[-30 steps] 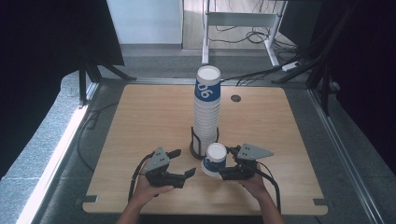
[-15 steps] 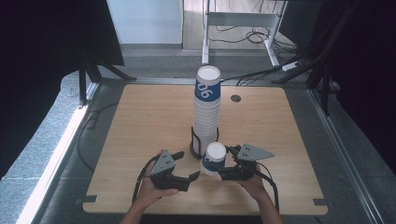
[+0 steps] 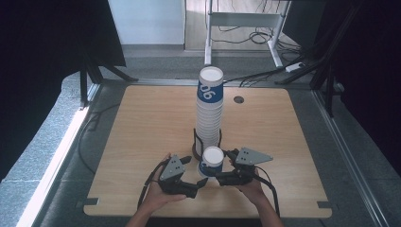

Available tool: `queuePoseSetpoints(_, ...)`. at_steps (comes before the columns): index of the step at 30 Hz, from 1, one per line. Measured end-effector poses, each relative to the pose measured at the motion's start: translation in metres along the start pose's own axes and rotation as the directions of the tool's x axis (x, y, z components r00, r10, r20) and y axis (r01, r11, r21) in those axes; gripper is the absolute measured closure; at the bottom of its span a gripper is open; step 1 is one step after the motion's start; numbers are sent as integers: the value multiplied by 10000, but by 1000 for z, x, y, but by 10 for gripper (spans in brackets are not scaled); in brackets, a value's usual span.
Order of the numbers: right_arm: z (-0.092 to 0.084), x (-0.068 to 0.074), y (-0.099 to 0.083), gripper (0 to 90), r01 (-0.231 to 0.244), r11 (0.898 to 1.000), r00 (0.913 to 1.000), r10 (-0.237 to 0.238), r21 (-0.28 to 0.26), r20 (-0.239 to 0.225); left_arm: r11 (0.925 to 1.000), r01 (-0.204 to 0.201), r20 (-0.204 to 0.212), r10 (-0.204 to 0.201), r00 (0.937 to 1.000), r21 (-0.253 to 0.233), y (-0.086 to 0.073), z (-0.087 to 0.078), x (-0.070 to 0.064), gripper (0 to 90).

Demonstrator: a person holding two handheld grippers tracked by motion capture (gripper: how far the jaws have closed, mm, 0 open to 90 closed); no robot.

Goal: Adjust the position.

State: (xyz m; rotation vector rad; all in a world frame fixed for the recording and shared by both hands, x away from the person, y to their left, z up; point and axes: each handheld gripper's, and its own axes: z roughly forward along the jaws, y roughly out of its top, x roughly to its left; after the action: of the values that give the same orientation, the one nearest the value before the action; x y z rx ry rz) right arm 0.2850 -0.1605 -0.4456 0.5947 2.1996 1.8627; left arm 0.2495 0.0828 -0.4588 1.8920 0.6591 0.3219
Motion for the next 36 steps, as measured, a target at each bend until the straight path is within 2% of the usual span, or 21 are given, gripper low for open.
queuePoseSetpoints(10, 9, 11, 1, 257, 126, 9999, 9994, -123, 82, -326, 9994, -333, 141, 332, 9993, 119, -1, 8, -7, 76)
queuePoseSetpoints(17, 12, 14, -1, 256, 242, 9993, 9990, -231, 289, -387, 9979, -614, -91, 616, 9981, 182, -5, 13, -11, 156)
queuePoseSetpoints(26, 14, 12, -3, 253, 225, 9983, 9993, -208, 546, -321, 9975, -634, -210, 641, 9977, 308, -6, 15, -10, 181)
queuePoseSetpoints(31, 14, 12, -3, 256, 141, 9986, 9992, -123, 502, -370, 9990, -400, -173, 404, 9990, 220, -6, 16, -10, 164)
queuePoseSetpoints(36, 17, 15, -4, 255, 287, 9977, 9989, -263, 614, -390, 9988, -386, -228, 394, 9990, 305, -7, 18, -11, 174)
